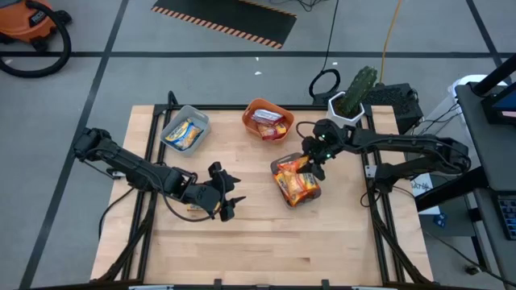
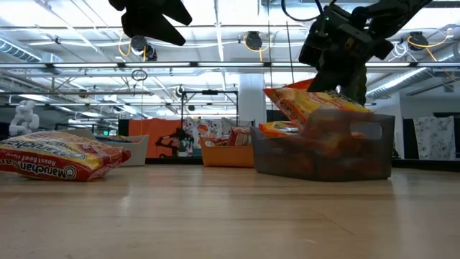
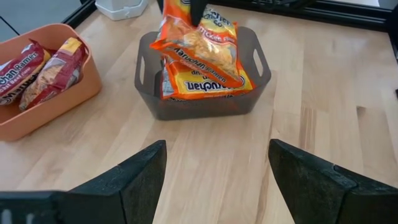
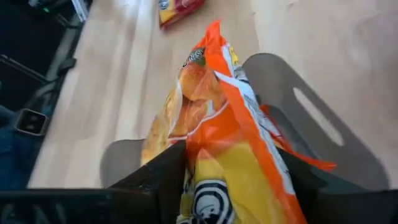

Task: Sort Maruchan noodles
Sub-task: Put the orange noodle pack into the black bin

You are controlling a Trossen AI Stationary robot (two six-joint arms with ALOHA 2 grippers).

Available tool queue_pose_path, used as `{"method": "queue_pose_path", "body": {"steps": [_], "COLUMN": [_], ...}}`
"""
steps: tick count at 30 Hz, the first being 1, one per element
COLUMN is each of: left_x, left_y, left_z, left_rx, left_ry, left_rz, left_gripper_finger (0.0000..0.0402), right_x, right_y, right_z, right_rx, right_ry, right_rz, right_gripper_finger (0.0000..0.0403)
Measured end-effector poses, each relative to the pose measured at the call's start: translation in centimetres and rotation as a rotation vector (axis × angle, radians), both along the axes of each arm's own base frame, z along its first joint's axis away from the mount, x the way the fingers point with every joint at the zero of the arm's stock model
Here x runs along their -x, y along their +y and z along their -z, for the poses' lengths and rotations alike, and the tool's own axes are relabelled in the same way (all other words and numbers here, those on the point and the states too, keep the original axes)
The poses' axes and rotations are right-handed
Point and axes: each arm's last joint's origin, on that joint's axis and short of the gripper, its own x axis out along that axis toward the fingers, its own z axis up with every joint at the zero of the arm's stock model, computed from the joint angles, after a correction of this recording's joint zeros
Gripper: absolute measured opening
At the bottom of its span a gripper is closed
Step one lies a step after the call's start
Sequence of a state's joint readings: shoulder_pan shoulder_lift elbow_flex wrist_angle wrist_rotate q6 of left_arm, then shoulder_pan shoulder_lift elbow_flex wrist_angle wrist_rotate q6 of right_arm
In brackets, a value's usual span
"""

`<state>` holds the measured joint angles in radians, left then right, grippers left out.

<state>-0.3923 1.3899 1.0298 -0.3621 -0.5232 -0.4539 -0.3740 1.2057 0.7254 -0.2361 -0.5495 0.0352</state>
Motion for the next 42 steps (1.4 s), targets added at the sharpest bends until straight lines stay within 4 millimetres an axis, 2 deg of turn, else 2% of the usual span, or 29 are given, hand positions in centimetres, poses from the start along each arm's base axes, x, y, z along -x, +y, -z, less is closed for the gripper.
{"method": "queue_pose_path", "body": {"steps": [7, 12, 16, 19, 22, 25, 28, 32, 35, 42], "left_x": [0.0, 0.0, 0.0, 0.0, 0.0, -0.1, -0.1, 0.0, -0.1, -0.3], "left_y": [0.0, 0.0, 0.0, 0.0, 0.0, 0.0, -0.2, -0.3, -0.2, 0.3], "left_z": [0.0, 0.0, 0.0, 0.0, 0.0, -0.1, -0.1, -0.2, -0.2, -0.3], "left_rx": [-0.001, -0.001, -0.001, -0.001, 0.000, 0.009, 0.023, 0.008, -0.005, -0.007], "left_ry": [0.001, 0.001, 0.001, 0.001, 0.000, -0.012, -0.023, -0.021, -0.018, -0.029], "left_rz": [0.000, 0.001, 0.001, 0.001, 0.000, -0.003, -0.005, 0.013, 0.016, 0.003], "left_gripper_finger": [0.0287, 0.0287, 0.0287, 0.0287, 0.0287, 0.0287, 0.0287, 0.0287, 0.0287, 0.0287], "right_x": [-0.2, 0.3, 0.5, 0.4, -0.1, -0.3, 0.2, 1.3, 2.0, 3.3], "right_y": [-0.1, -0.1, 0.6, 1.6, 2.7, 3.5, 3.9, 4.1, 4.0, 3.6], "right_z": [-1.2, -3.0, -4.2, -4.0, -3.2, -1.6, 0.0, 2.1, 3.5, 6.2], "right_rx": [0.044, 0.159, 0.169, 0.133, 0.127, 0.145, 0.162, 0.174, 0.201, 0.247], "right_ry": [-0.103, -0.193, -0.259, -0.235, -0.261, -0.366, -0.486, -0.519, -0.482, -0.390], "right_rz": [0.008, 0.102, 0.113, 0.085, 0.038, -0.001, -0.005, -0.005, -0.011, 0.065], "right_gripper_finger": [0.0215, 0.0228, 0.0221, 0.0195, 0.0153, 0.0105, 0.0062, 0.0020, 0.0003, 0.0005]}}
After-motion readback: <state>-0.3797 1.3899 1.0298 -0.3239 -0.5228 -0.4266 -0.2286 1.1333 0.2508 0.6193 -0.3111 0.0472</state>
